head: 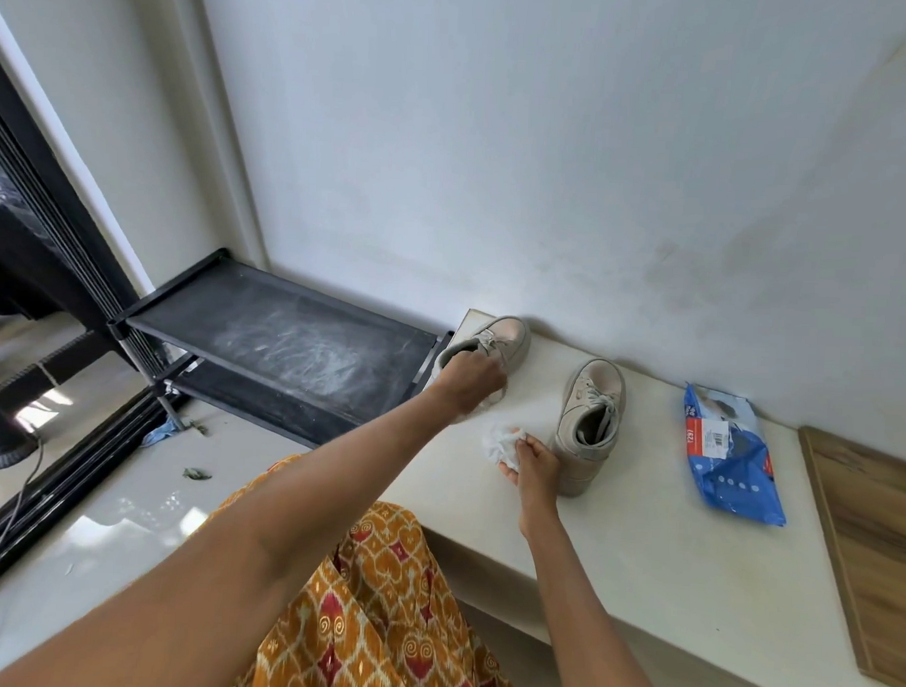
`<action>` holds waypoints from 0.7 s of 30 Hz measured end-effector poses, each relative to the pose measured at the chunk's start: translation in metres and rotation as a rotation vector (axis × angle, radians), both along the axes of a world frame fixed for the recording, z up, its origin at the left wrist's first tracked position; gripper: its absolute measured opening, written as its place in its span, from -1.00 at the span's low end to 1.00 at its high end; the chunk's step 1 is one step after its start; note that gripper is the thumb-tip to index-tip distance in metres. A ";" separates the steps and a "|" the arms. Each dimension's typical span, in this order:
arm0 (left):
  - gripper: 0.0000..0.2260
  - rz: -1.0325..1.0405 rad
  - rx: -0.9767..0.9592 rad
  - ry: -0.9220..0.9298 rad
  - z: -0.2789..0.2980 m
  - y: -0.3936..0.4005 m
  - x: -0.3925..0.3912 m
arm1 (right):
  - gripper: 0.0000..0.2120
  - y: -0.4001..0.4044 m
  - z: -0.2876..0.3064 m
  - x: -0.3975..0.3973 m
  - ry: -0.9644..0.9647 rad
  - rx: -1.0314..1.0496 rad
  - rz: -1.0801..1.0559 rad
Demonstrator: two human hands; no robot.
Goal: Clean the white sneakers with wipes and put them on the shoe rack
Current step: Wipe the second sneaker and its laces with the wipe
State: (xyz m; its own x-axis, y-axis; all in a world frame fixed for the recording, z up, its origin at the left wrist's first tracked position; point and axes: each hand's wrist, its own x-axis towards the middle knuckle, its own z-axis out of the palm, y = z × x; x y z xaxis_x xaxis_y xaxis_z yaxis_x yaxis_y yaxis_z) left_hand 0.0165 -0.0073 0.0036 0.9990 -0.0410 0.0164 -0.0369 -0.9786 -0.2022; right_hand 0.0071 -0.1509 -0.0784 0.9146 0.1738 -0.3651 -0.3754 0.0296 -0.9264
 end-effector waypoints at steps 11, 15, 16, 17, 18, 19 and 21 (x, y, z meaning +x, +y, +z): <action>-0.90 0.785 -1.137 -0.475 0.007 0.042 -0.012 | -0.78 0.013 0.009 0.001 -0.032 0.025 -0.002; -0.80 0.500 -0.644 -0.087 0.002 0.035 -0.016 | -0.82 0.025 0.013 0.003 -0.052 0.046 -0.018; -0.80 0.452 -0.593 -0.051 0.007 0.033 -0.016 | -0.82 0.027 0.015 0.003 -0.059 0.051 -0.016; -0.80 0.409 -0.553 -0.007 0.012 0.031 -0.016 | -0.82 0.029 0.015 0.003 -0.066 0.049 -0.014; -0.81 0.375 -0.529 0.061 0.017 0.030 -0.015 | -0.83 0.030 0.014 0.003 -0.070 0.044 -0.013; -0.82 0.356 -0.524 0.148 0.019 0.030 -0.013 | -0.83 0.031 0.013 0.003 -0.073 0.037 -0.012; -0.86 0.343 -0.467 0.352 0.021 0.029 -0.010 | -0.83 0.031 0.012 0.004 -0.077 0.030 -0.013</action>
